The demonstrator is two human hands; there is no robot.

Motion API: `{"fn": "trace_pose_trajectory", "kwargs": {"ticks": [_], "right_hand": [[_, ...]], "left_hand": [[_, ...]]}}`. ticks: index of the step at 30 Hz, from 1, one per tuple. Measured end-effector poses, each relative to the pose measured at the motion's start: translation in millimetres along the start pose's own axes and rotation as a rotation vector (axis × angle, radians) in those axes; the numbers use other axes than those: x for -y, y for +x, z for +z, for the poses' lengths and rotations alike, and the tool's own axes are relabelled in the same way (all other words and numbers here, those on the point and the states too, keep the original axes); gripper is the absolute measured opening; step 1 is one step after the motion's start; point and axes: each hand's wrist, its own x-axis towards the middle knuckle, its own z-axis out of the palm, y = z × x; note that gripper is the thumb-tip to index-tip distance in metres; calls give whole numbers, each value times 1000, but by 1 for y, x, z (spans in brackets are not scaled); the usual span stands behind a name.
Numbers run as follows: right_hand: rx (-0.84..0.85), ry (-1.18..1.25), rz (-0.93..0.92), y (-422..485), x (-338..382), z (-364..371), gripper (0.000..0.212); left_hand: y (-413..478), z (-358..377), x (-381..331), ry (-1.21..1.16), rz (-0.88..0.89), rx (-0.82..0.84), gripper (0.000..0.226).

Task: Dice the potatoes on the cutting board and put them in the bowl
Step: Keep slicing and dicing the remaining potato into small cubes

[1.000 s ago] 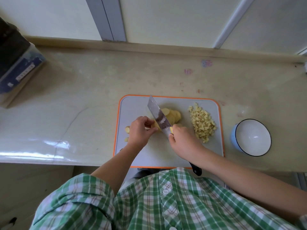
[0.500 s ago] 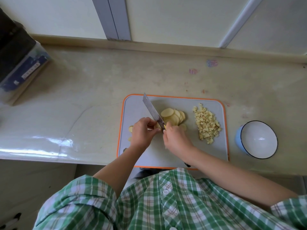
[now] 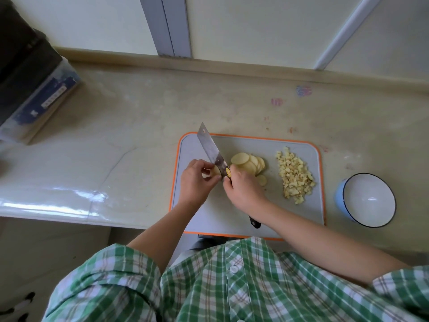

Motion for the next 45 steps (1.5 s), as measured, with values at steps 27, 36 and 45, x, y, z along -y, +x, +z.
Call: {"fn": "trace_pose_trajectory", "kwargs": {"ticks": [27, 36, 45], "right_hand": [[15, -71, -16, 13, -25, 13, 15], [-52, 15, -12, 15, -24, -11, 21], [13, -58, -82, -6, -13, -10, 20]], "left_hand": [[7, 9, 0, 76, 31, 123, 32], [4, -1, 6, 206, 107, 112, 27], [-9, 1, -9, 198, -248, -88, 33]]}}
